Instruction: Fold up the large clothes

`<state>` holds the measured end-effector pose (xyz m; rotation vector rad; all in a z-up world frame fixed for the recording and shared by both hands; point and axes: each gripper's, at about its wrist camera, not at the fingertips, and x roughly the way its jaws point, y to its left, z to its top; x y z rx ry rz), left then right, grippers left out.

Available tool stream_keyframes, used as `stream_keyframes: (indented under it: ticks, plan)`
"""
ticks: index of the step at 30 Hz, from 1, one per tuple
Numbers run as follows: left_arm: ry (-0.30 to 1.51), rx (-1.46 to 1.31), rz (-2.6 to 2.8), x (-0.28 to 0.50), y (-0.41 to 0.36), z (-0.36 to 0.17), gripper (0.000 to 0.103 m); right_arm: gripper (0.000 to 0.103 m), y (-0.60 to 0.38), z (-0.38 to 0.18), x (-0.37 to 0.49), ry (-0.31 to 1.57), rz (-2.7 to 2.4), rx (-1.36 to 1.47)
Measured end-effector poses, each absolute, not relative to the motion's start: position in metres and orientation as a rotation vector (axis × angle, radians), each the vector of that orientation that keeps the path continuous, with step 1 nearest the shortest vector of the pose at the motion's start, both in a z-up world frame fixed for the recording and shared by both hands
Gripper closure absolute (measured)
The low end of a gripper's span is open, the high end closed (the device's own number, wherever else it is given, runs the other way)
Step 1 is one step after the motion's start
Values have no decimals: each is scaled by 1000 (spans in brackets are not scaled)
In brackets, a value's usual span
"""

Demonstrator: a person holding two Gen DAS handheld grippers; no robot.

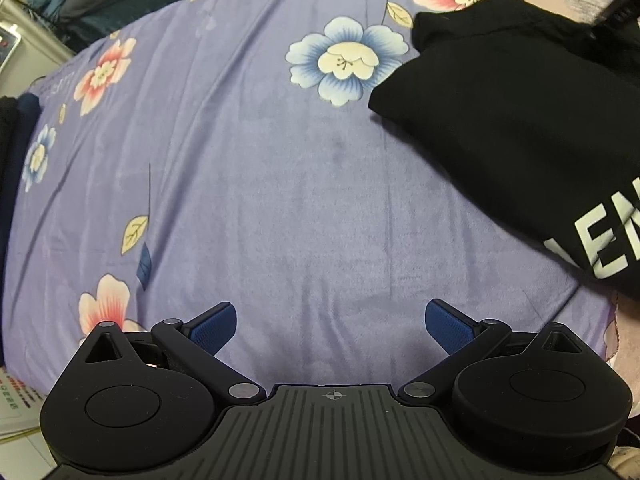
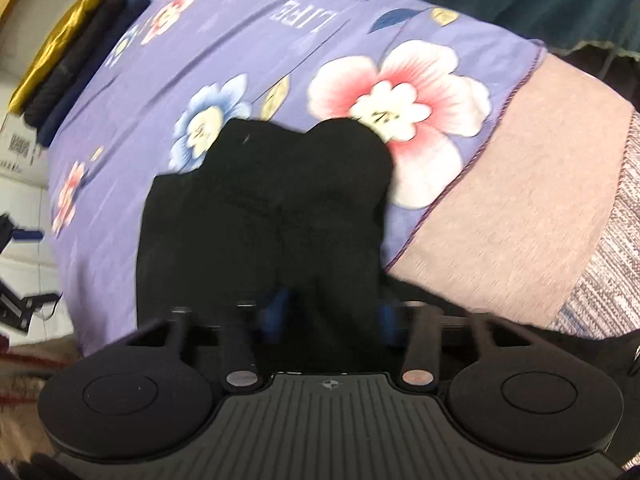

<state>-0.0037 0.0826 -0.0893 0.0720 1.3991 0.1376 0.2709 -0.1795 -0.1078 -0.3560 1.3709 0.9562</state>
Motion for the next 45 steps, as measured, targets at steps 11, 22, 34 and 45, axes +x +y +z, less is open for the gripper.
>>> stream_keyframes:
  ticks: [11, 22, 34, 45]
  plan:
    - [1273, 3, 67, 0, 107, -28, 0, 94, -162, -28, 100, 1387, 1251, -14]
    - [1357, -93, 55, -57, 146, -45, 0, 88, -38, -118, -55, 1432, 1156, 49]
    - [1418, -212, 47, -61, 154, -81, 0, 27, -39, -14, 1, 1118, 1028, -8]
    - [1464, -384, 144, -72, 167, -89, 0, 26, 68, -90, 77, 1112, 1227, -768]
